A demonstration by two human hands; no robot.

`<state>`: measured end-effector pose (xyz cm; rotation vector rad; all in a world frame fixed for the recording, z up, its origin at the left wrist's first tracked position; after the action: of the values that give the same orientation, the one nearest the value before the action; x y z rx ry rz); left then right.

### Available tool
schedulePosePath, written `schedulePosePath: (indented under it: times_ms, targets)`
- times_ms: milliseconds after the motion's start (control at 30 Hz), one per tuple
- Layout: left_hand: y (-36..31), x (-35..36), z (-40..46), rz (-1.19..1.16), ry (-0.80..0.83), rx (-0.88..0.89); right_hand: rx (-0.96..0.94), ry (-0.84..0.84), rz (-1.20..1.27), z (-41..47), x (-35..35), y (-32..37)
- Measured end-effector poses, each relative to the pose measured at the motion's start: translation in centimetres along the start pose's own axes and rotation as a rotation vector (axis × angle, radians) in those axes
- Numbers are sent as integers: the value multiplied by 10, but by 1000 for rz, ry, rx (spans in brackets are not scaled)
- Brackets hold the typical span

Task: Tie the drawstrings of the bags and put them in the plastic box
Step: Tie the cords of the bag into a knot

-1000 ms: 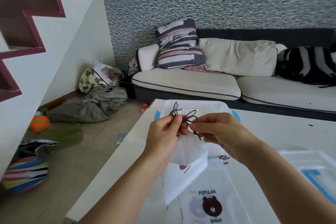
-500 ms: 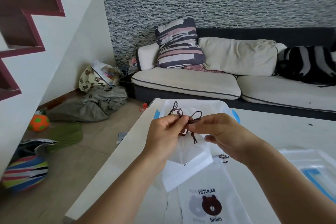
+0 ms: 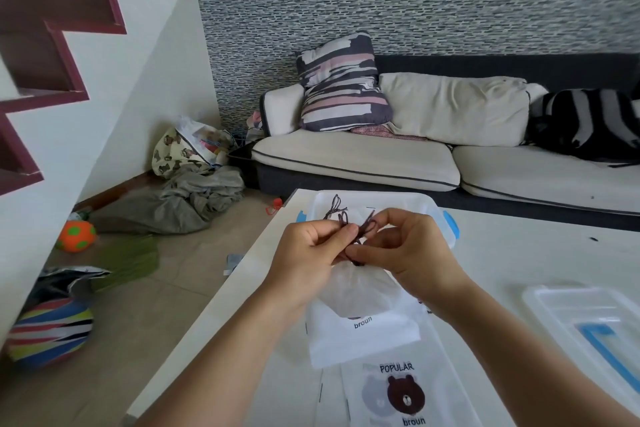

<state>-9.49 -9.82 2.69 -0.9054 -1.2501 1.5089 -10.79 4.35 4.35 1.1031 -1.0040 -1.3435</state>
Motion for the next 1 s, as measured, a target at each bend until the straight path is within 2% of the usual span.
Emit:
schedulePosePath:
  times_ms: [200,333,400,533,600,700,867,1000]
  targets:
    - [-15,1,-4,118,-25,191,33,195,-179,-2,10,-7]
    - [-23,2,-7,233,-51,330,-126,113,-393,0,9,-4]
    - [-24,3,-8,264,-70,376,-139,87,-433,1,9,-4]
    - [-20,-6,-1,193,-131,301,119,159,-115,0,5,-13]
    - [-15,-11,3,166,-141,259,180,202,-49,-1,2,-15]
    - [-7,-8,5,153,-109,213,125,189,-146,2,-3,-13]
    - [-10,-8,2,53,-135,144,117,194,-93,3,0,-11]
    - [-7,-8,0,71,-157,104,-84,114,-363,7,-5,-1]
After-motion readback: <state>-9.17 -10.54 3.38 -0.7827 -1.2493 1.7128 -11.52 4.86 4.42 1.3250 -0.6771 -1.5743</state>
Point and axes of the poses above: each hand's wrist, its own z-axis towards the middle knuckle, its own x-axis out of the palm, y = z × x, the point moved 9 cm from there along z, towards the middle knuckle, and after that the axes turned 13 degrees about -y, right-handed, at the moved point
